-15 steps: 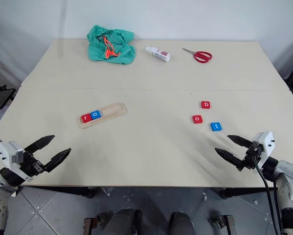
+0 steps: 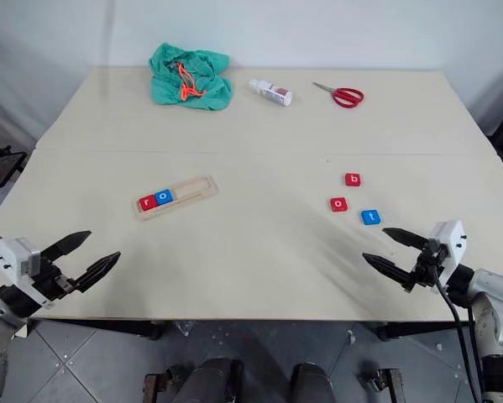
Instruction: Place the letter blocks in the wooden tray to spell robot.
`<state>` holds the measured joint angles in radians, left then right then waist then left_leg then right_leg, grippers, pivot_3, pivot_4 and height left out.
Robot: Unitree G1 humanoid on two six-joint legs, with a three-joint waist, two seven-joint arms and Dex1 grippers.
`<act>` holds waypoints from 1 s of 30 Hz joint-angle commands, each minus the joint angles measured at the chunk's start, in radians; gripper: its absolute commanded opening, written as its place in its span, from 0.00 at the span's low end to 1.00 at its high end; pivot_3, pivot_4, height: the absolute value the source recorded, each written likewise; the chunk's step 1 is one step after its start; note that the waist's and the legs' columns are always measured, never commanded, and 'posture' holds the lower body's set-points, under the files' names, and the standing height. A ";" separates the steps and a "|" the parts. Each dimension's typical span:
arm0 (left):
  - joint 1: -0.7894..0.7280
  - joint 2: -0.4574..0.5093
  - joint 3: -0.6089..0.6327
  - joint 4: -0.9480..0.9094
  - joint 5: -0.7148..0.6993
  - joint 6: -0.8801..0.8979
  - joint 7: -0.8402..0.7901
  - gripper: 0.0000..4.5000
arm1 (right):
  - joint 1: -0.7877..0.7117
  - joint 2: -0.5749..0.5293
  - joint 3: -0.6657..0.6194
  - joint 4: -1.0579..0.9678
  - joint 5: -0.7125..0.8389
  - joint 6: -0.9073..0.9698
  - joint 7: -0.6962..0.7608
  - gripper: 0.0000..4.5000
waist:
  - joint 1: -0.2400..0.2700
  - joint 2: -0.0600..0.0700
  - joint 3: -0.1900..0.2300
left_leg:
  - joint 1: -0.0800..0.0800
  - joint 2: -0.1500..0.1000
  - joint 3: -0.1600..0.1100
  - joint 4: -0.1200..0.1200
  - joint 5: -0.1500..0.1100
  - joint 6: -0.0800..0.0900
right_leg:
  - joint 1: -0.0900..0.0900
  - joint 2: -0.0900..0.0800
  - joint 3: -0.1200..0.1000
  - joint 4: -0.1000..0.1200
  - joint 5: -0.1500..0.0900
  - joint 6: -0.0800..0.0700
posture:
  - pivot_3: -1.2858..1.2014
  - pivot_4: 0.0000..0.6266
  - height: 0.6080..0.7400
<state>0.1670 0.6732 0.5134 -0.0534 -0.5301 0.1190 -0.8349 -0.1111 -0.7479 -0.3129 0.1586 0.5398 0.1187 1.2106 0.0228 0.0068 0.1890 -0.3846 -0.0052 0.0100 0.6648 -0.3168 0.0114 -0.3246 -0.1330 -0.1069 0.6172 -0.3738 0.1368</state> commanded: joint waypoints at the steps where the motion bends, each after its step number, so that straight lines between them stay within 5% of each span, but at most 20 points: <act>1: 0.001 0.032 0.041 0.004 0.011 -0.042 -0.031 1.00 | -0.036 -0.028 0.007 -0.066 0.014 0.018 0.016 0.99 | 0.000 0.000 0.000 | 0.000 0.000 0.000 0.000 0.000 0.000 | 0.000 0.000 0.000 0.000 0.000 0.000 | 0.52 0.24 1.00; 6: -0.086 0.109 -0.011 0.105 0.033 0.060 -0.037 1.00 | -0.101 -0.027 0.034 -0.108 0.012 0.032 0.022 0.99 | 0.004 0.000 0.000 | 0.000 0.000 0.000 0.001 0.000 0.000 | 0.000 0.000 0.000 0.001 0.000 0.000 | 0.52 0.24 1.00; 14: -0.444 0.200 -0.226 0.434 0.157 0.083 -0.167 1.00 | -0.132 -0.017 0.065 -0.210 0.030 0.084 0.015 0.99 | 0.001 0.000 0.000 | -0.001 -0.001 0.000 0.001 0.000 0.000 | -0.002 0.000 -0.001 0.004 0.000 0.000 | 0.52 0.24 1.00; 21: -0.799 0.159 -0.344 0.859 0.289 -0.076 -0.192 1.00 | -0.116 -0.013 0.061 -0.345 0.060 0.127 -0.018 0.99 | 0.000 -0.002 0.001 | -0.002 -0.001 0.002 0.002 0.000 0.000 | -0.008 0.001 -0.002 0.011 0.000 0.000 | 0.52 0.24 1.00; 30: -0.983 0.112 -0.412 1.149 0.398 -0.217 -0.220 1.00 | -0.003 -0.020 0.002 -0.445 0.090 0.148 -0.072 0.99 | 0.000 -0.006 0.000 | -0.006 -0.001 0.005 0.001 0.000 0.000 | -0.016 -0.001 -0.003 0.014 0.000 0.001 | 0.52 0.24 1.00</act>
<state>-0.7986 0.7821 0.1057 1.0693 -0.1537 -0.0721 -1.0531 -0.1256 -0.7559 -0.2603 -0.2429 0.6040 0.2680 1.1487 0.0224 0.0005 0.1894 -0.3901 -0.0061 0.0150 0.6665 -0.3168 0.0114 -0.3402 -0.1344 -0.1105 0.6327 -0.3736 0.1373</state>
